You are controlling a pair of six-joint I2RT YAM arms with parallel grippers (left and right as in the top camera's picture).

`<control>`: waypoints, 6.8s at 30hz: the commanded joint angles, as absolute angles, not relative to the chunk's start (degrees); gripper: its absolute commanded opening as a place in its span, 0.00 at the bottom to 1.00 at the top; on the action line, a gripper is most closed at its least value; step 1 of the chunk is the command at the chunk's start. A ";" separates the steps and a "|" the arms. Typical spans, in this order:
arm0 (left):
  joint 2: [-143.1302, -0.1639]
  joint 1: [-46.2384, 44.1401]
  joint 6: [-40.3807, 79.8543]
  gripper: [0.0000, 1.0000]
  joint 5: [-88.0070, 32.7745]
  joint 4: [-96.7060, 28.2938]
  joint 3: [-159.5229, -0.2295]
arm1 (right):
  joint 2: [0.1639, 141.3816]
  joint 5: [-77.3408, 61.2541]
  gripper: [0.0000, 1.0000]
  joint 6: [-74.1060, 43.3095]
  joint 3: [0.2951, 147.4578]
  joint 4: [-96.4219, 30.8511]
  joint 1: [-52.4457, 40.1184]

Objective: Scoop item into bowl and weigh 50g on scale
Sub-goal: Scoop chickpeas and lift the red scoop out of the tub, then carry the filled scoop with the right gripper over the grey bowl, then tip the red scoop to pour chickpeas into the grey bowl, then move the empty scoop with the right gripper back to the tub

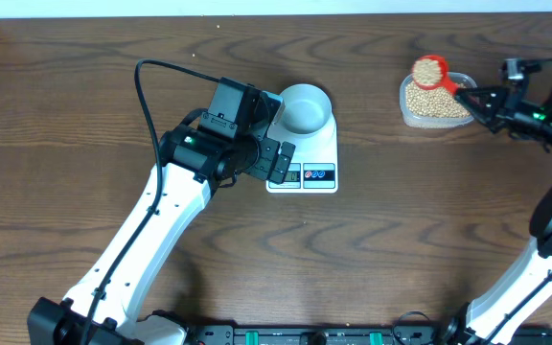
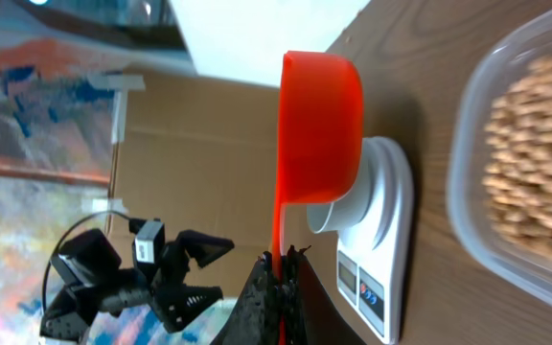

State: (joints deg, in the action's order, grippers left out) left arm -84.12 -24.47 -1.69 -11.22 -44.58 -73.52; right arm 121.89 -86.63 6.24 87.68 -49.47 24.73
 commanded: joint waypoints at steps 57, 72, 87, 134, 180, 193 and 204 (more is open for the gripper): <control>-83.90 -24.23 -1.65 0.98 -10.44 -44.56 -72.97 | 119.15 -67.79 0.02 -17.32 87.66 -29.02 -4.36; -83.90 -24.23 -1.65 0.98 -10.44 -44.56 -72.97 | 114.21 -58.41 0.01 -11.44 87.66 -34.09 -6.35; -83.90 -24.23 -1.65 0.98 -10.44 -44.56 -72.97 | 113.89 -46.61 0.01 -7.99 89.12 -36.42 -11.57; -83.90 -24.23 -1.65 0.98 -10.44 -44.56 -72.97 | 107.42 -7.38 0.01 4.86 101.62 -49.36 -26.00; -83.90 -24.23 -1.65 0.98 -10.44 -44.56 -72.97 | 103.11 -32.12 0.01 7.09 102.32 -50.24 -9.47; -83.90 -24.23 -1.65 0.98 -10.44 -44.56 -72.97 | 102.32 -23.38 0.01 6.66 102.30 -56.93 6.55; -83.90 -24.23 -1.65 0.98 -10.44 -44.56 -72.97 | 102.35 -15.00 0.01 6.68 99.88 -57.08 10.59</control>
State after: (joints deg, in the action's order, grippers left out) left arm -84.12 -24.47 -1.67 -11.22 -44.58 -73.52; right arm 103.42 -17.96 7.27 101.12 -57.56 9.80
